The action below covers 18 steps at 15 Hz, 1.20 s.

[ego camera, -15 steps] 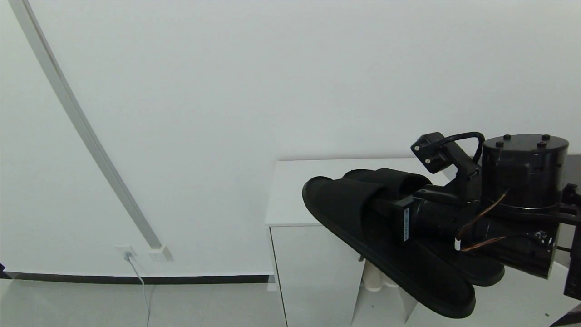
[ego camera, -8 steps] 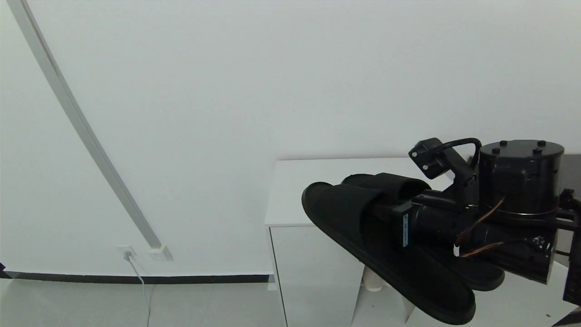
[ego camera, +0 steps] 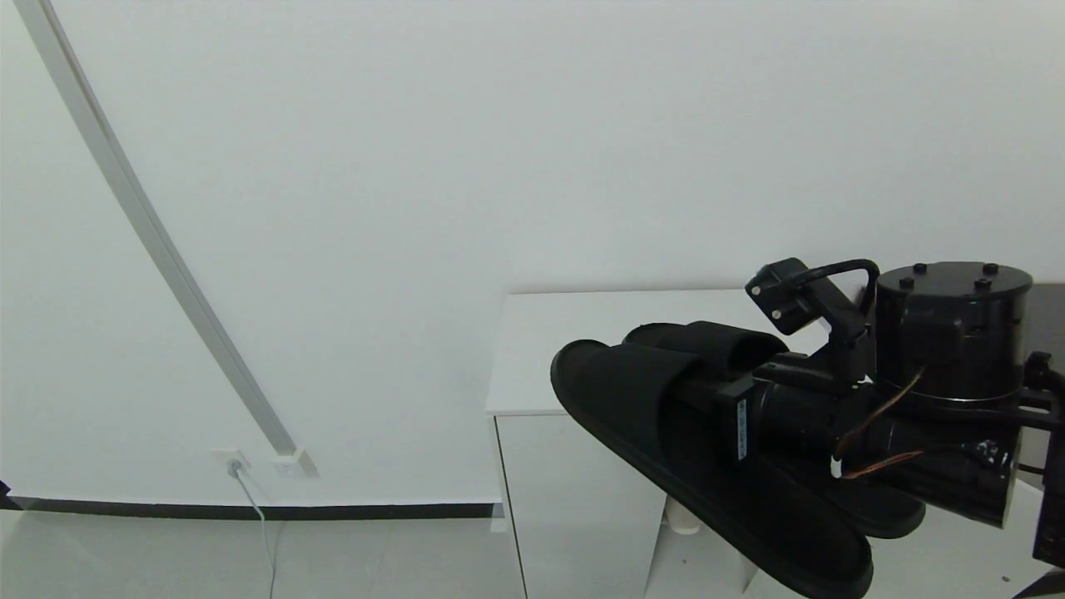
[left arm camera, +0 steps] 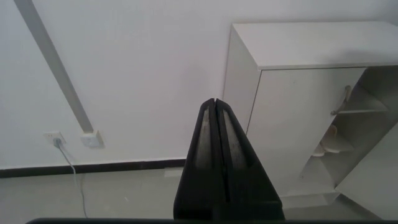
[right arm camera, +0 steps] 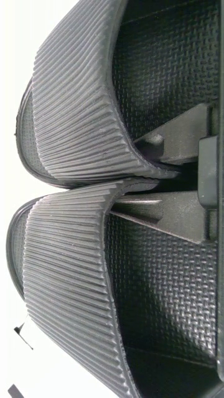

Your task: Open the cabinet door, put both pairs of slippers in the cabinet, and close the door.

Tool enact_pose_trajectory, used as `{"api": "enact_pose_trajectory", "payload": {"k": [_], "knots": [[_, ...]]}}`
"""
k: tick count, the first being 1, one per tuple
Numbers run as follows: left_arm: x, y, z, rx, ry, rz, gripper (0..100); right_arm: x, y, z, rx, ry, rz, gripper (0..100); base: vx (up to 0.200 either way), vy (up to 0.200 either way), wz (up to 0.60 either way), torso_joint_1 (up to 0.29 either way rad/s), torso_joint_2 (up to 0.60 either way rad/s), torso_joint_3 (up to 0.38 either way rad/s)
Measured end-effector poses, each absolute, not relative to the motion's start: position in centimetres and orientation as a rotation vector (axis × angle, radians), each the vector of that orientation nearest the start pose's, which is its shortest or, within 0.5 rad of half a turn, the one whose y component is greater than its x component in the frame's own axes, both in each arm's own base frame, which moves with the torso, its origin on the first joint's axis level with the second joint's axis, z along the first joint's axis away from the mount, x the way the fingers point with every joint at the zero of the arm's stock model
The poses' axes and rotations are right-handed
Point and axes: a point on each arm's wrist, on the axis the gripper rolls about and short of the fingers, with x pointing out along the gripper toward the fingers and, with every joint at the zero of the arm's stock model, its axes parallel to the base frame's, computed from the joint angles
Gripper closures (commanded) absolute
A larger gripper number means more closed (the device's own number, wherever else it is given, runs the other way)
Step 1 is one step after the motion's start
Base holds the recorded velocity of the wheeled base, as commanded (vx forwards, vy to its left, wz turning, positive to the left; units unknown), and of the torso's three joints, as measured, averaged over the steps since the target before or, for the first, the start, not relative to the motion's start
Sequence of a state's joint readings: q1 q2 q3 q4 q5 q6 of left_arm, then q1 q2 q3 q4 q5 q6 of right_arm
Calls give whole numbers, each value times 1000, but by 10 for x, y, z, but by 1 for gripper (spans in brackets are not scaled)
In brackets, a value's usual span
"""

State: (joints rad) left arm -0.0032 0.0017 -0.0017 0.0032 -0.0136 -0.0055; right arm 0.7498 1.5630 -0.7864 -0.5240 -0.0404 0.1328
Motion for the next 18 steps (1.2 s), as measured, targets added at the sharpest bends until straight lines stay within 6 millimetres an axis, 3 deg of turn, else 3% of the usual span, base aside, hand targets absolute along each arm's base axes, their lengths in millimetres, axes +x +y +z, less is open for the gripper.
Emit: {"api": "enact_pose_trajectory", "payload": {"k": [16,18], "knots": [[-23,0,76,-5,3,-15,100,196,185,193,-22,317,705,100,0,-200,0,3,2,5],[-23,0,76,-6,3,-16,100,193,185,189,-47,322,717,100,0,0,0,0,0,0]]}}
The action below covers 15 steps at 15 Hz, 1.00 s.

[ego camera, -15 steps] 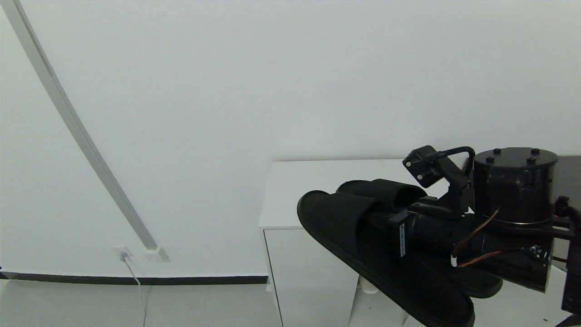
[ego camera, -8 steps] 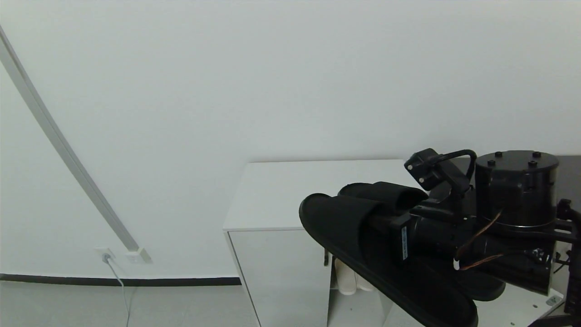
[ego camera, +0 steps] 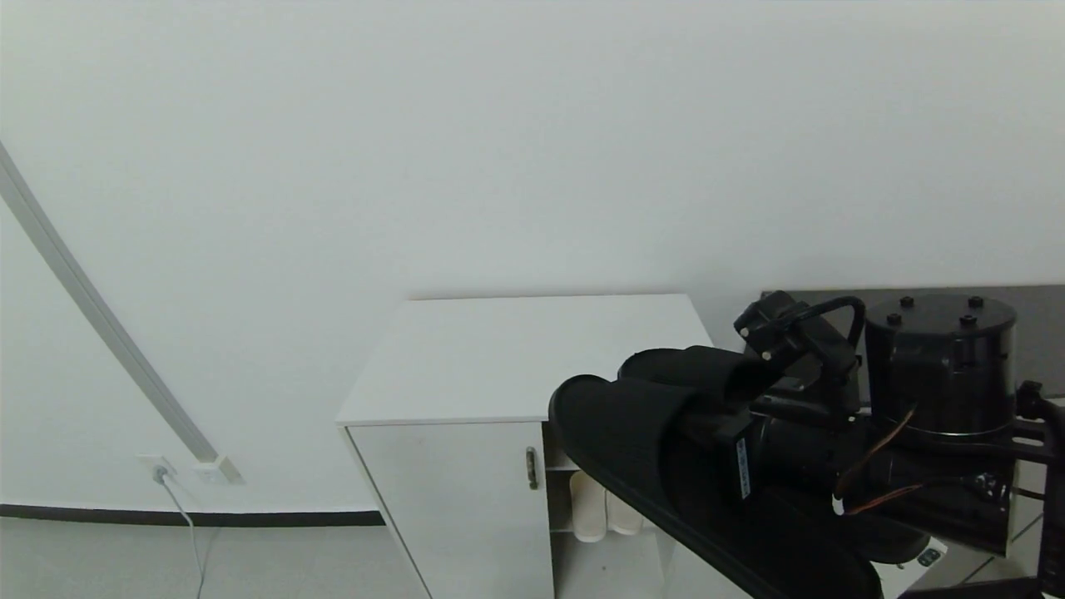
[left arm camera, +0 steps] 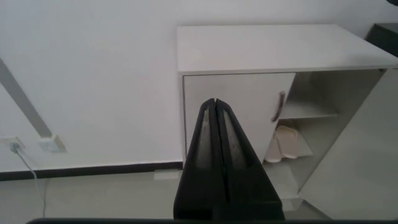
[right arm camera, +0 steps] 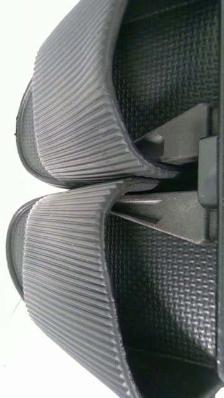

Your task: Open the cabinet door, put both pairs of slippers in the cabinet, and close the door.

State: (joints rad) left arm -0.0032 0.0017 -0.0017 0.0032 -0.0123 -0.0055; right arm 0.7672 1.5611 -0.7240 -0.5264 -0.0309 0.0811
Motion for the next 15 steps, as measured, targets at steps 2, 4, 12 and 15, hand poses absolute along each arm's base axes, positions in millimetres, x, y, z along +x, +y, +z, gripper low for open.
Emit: {"api": "enact_pose_trajectory", "payload": {"k": [2,4,12,15], "knots": [[-23,0,76,-2,3,-16,100,191,186,187,-54,329,724,100,0,0,0,0,0,0],[-23,0,76,-1,3,-16,100,189,187,186,-56,331,731,100,0,0,0,0,0,0],[-23,0,76,-4,3,-16,100,187,193,178,-67,346,751,100,0,0,0,0,0,0],[-23,0,76,-4,3,-18,100,185,194,176,-59,321,763,100,0,0,0,0,0,0]]}}
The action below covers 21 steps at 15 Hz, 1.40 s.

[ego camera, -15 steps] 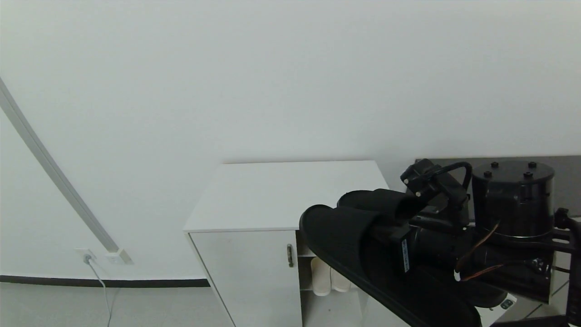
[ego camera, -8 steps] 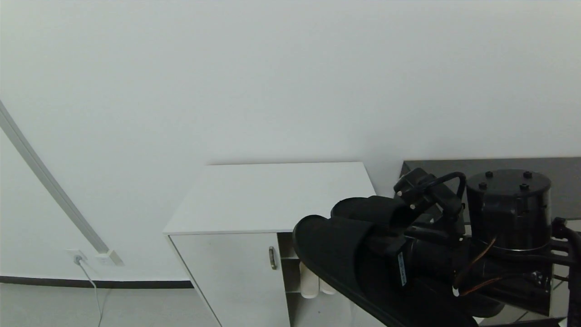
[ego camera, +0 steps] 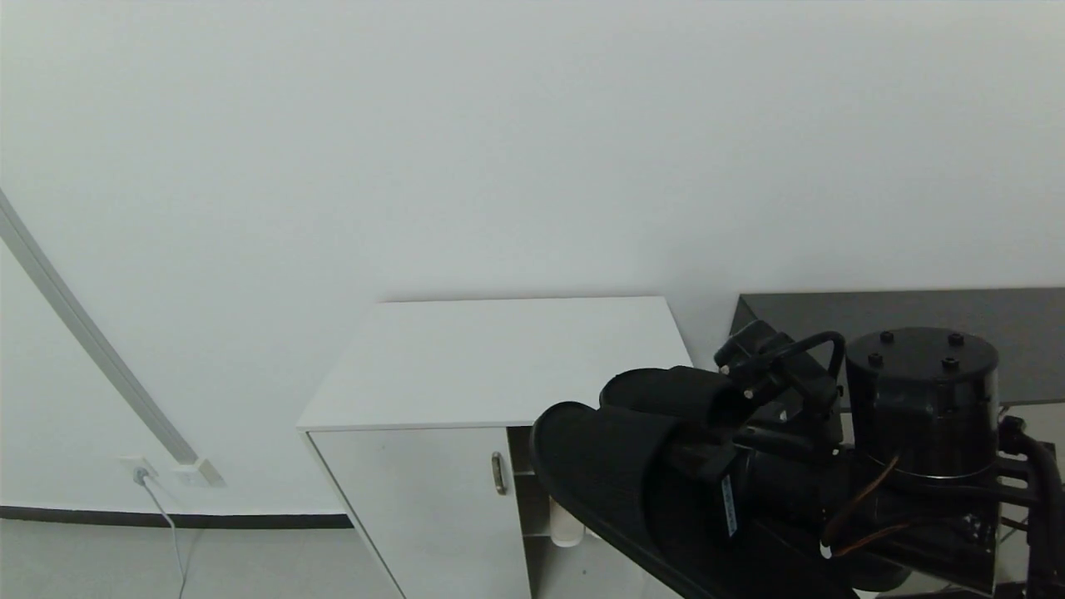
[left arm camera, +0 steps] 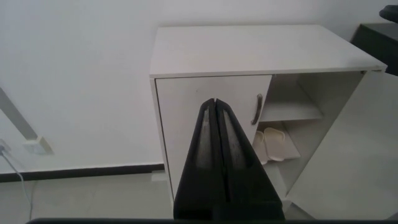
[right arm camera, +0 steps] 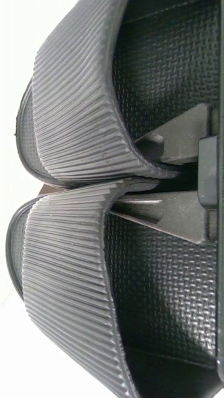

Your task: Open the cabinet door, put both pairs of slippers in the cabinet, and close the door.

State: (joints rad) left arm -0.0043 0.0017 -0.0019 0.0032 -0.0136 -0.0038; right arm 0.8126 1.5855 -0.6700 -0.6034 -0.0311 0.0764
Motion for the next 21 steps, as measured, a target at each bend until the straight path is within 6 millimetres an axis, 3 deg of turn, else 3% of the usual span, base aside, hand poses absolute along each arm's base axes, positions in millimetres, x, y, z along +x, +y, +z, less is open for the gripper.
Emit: {"api": "enact_pose_trajectory", "payload": {"k": [5,21], "knots": [[-23,0,75,11,4,-21,100,184,193,172,-62,330,764,100,0,0,0,0,0,0],[-23,0,75,8,4,-21,100,180,196,168,-58,308,777,100,0,0,0,-153,345,190]]}}
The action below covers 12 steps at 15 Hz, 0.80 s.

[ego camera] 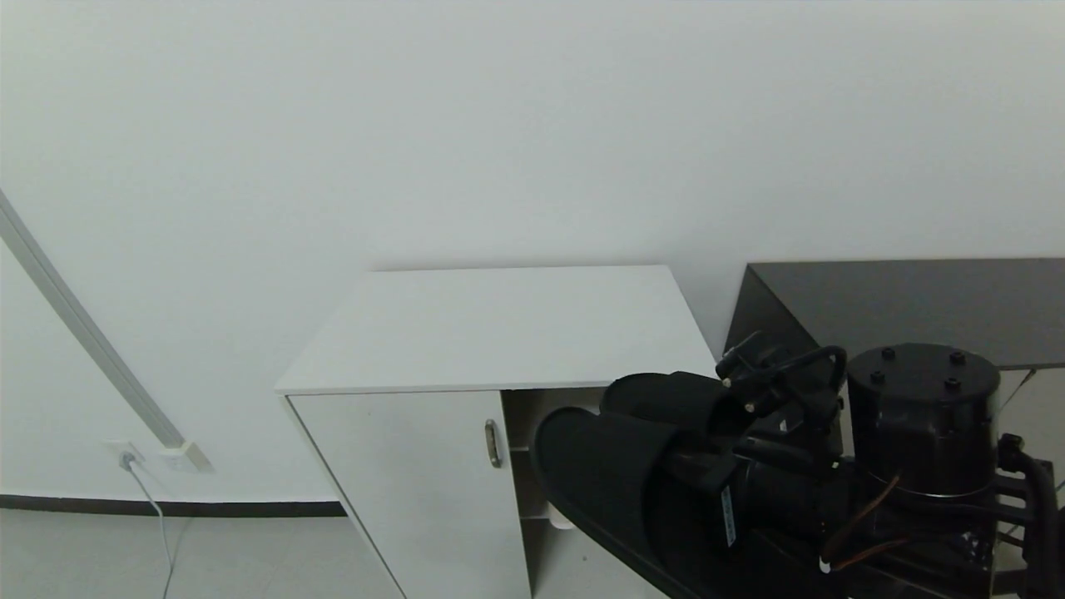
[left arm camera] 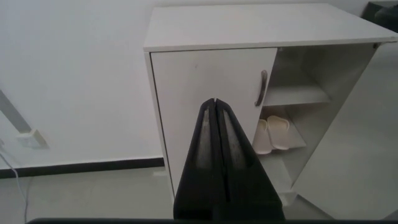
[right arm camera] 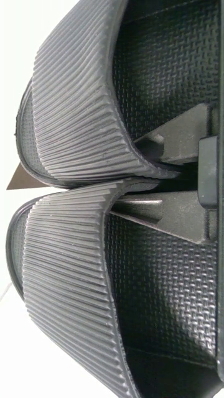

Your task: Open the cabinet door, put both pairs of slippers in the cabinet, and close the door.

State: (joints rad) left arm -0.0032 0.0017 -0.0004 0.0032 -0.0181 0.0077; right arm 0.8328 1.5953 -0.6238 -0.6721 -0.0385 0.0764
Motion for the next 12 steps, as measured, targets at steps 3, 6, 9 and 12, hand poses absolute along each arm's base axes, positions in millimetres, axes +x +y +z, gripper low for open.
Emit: {"api": "enact_pose_trajectory", "payload": {"k": [3,6,9,12], "knots": [[-23,0,75,7,4,-21,100,179,196,166,-59,313,780,100,0,0,0,-183,406,232],[-23,0,76,3,4,-18,100,179,197,165,-73,312,786,100,0,0,0,-224,530,299],[-23,0,76,2,4,-17,100,179,197,165,-89,310,790,100,0,0,0,-224,556,326],[-23,0,76,2,4,-17,100,179,198,163,-92,314,793,100,0,0,0,-212,528,323]]}}
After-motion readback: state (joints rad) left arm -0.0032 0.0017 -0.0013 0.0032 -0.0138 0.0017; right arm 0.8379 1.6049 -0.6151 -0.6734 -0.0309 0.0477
